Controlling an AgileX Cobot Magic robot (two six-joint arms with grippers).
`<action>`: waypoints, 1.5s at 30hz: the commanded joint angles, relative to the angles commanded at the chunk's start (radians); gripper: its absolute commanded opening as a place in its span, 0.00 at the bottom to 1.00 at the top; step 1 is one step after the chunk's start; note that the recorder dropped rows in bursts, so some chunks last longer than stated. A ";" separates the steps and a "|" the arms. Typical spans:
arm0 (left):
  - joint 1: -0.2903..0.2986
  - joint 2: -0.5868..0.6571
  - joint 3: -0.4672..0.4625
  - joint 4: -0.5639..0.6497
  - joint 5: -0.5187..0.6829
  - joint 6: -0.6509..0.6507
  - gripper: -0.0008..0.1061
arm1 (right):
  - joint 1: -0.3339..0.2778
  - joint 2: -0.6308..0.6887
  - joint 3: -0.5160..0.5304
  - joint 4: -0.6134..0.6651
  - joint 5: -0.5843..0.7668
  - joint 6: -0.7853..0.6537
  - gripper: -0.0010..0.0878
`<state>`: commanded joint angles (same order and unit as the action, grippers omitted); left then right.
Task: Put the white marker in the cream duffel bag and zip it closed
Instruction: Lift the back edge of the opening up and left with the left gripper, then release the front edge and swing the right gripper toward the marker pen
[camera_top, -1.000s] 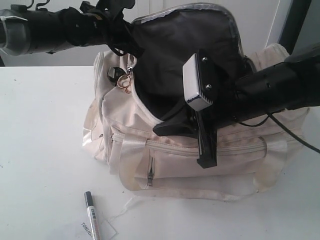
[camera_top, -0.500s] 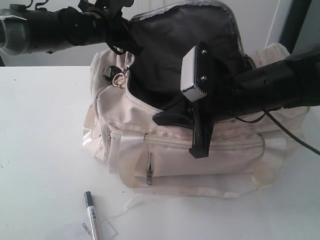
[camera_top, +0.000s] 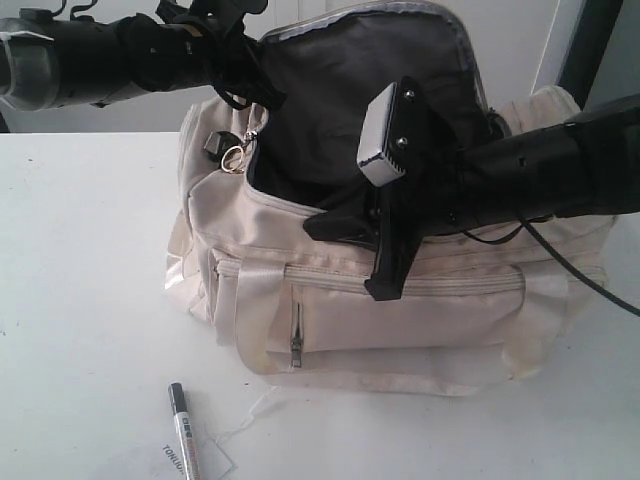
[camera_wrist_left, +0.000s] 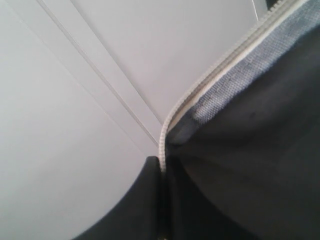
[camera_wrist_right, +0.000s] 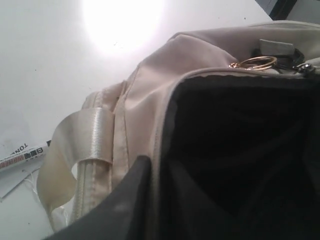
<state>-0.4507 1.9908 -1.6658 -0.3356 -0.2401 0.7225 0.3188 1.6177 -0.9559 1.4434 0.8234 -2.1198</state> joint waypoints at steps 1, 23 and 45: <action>0.000 0.000 0.000 0.000 0.000 0.000 0.01 | 0.000 0.000 0.000 0.000 0.000 0.000 0.47; 0.000 0.000 0.000 0.000 0.000 0.000 0.01 | 0.000 -0.270 0.000 -0.006 0.148 0.585 0.29; 0.000 0.000 0.000 0.000 0.000 0.000 0.01 | 0.038 -0.272 0.000 -0.362 0.263 1.027 0.01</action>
<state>-0.4507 1.9908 -1.6658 -0.3356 -0.2401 0.7225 0.3566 1.3456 -0.9559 1.0812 1.0866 -1.0926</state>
